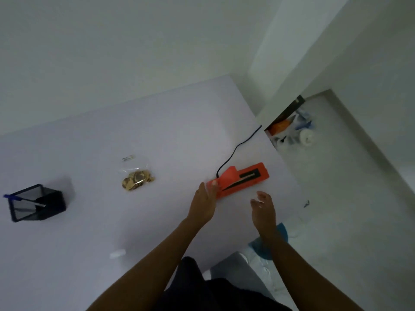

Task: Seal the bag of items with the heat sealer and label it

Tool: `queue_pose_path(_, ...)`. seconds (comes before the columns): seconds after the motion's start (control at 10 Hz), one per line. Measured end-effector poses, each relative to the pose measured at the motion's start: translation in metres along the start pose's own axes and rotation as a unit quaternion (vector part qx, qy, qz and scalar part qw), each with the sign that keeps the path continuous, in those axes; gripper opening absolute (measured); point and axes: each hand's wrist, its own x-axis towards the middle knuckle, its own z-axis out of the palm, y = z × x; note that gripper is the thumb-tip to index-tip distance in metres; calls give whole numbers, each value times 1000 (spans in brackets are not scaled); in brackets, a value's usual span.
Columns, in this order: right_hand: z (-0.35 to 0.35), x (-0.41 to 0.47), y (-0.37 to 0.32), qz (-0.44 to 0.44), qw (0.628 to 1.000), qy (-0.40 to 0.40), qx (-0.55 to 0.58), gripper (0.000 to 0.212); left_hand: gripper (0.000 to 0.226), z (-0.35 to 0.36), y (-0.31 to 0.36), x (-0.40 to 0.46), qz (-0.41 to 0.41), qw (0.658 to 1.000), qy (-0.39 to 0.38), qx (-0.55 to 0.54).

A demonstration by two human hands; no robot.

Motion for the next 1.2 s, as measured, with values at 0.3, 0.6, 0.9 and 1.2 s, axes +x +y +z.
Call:
queue_pose_path(0.3,-23,112,15,-16,993,-114,-38,77,86,75,29,26,-71,987,114,-88)
queue_pose_path(0.6,2,171,-46,-70,978,-188,-56,79,80,43,61,107,-117,960,238,-86)
queue_pose_path(0.9,42,230,-119,-120,950,-272,-99,83,87,-20,101,177,-141,955,248,-76)
queue_pose_path(1.2,-3,245,-148,-243,906,-279,-206,67,106,-33,117,159,-168,958,227,45)
